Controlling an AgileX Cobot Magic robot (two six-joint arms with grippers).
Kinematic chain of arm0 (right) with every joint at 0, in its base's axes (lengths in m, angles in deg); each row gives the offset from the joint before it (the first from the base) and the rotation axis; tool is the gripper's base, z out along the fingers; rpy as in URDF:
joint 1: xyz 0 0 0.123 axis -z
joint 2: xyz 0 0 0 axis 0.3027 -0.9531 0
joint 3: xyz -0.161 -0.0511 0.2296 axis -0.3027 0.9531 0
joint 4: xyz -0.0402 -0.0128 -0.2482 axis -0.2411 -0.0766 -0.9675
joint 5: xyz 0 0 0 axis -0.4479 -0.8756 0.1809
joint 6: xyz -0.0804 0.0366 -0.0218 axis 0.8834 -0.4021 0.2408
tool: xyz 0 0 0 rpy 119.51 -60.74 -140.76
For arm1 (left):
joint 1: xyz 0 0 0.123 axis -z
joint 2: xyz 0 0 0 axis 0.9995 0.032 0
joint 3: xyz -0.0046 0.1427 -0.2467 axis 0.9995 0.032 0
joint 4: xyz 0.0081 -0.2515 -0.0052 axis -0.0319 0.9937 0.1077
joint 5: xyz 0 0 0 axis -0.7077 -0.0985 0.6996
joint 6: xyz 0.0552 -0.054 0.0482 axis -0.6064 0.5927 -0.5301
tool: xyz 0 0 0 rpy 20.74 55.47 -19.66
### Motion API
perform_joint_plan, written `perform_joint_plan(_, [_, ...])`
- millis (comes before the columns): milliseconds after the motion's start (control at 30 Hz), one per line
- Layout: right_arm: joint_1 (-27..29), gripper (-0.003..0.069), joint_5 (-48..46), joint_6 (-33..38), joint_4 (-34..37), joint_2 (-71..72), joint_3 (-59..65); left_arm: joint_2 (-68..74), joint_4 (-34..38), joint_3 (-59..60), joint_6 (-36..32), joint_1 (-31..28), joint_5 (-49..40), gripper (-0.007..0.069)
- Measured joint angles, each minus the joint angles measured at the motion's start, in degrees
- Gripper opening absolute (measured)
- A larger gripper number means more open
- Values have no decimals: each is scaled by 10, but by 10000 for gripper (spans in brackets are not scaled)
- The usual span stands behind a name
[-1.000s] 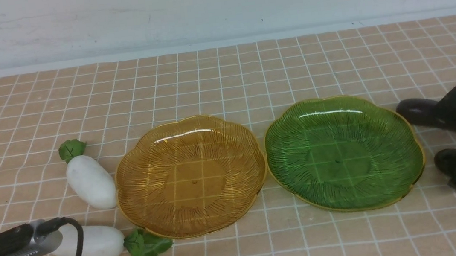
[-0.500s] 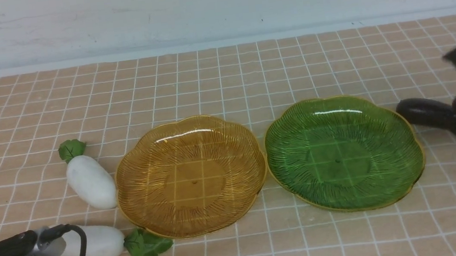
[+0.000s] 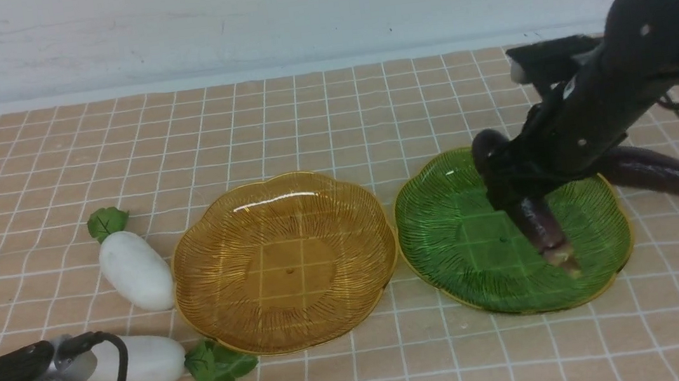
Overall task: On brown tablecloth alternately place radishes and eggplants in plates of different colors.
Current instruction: 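Put the eggplants into the green plate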
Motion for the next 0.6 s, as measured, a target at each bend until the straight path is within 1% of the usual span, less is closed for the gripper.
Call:
perform_joint_plan(33, [15, 463, -9, -6, -12, -1, -12, 0, 0, 0, 0, 0, 0, 211])
perform_joint_plan(100, [35, 359, -18, -9, -24, -6, -27, 0, 0, 0, 0, 0, 1, 214])
perform_joint_plan(133, [53, 239, -22, -9, -36, -10, -38, 0, 0, 0, 0, 0, 1, 217])
perform_joint_plan(200, [80, 115, -28, -9, -50, -19, -55, 0, 0, 0, 0, 0, 1, 218])
perform_joint_plan(267, [104, 41, -30, -8, -66, -28, -66, 0, 0, 0, 0, 0, 1, 218])
perform_joint_plan(300, [115, 21, -30, -8, -80, -34, -69, 0, 0, 0, 0, 0, 2, 218])
perform_joint_plan(367, [125, 18, -36, -8, -110, -43, -71, 0, 0, 0, 0, 0, 7, 218])
perform_joint_plan(467, [128, 56, -53, -10, -150, -59, -72, 0, 0, 0, 0, 0, 13, 218])
perform_joint_plan(600, [128, 218, -76, -12, -188, -81, -72, 0, 0, 0, 0, 0, 19, 218])
